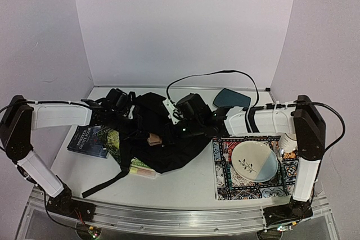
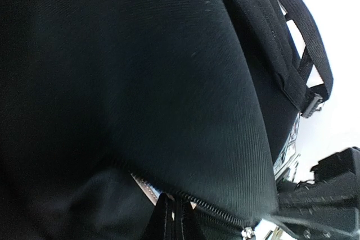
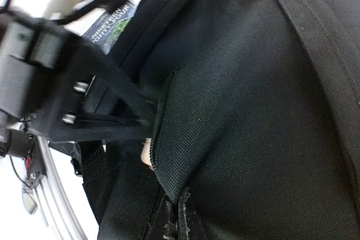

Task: Pack the student bag
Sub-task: Adjust the card case in the pocket on the back of the bag.

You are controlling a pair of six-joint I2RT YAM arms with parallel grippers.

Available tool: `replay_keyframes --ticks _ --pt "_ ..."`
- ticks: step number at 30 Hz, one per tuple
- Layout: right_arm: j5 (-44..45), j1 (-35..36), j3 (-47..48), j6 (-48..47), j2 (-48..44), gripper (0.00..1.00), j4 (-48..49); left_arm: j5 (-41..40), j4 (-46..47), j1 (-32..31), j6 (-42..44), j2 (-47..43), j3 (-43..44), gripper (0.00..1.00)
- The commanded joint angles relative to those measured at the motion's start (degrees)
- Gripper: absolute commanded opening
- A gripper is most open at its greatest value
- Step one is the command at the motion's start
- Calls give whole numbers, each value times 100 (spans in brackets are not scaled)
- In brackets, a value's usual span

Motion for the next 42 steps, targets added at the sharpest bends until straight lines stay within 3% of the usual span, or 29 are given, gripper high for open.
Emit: replay_keyframes --ticks 1,7,9,14,17,22,31,36,42 --pt "-899 92 509 -91 18 0 367 504 14 -1 800 602 812 0" --pt "-659 90 527 -50 37 0 330 -522 -80 55 830 553 1187 15" --pt "-422 95 519 -30 13 0 296 -767 -73 52 676 348 1074 27" --pt "87 74 536 -27 10 0 179 -738 -80 -36 200 -14 674 45" --pt "269 56 548 -22 5 0 153 -708 -83 -185 -97 -206 336 48" --pt "269 33 650 -64 93 0 93 -719 -82 -456 -360 -343 84 46" --pt "110 27 791 -85 238 0 69 -948 -35 -802 -323 306 362 24" --pt "-102 31 752 -73 233 0 63 -1697 -16 -781 -223 482 568 11" --pt "-388 30 623 -68 185 0 47 -2909 160 -738 59 278 867 8"
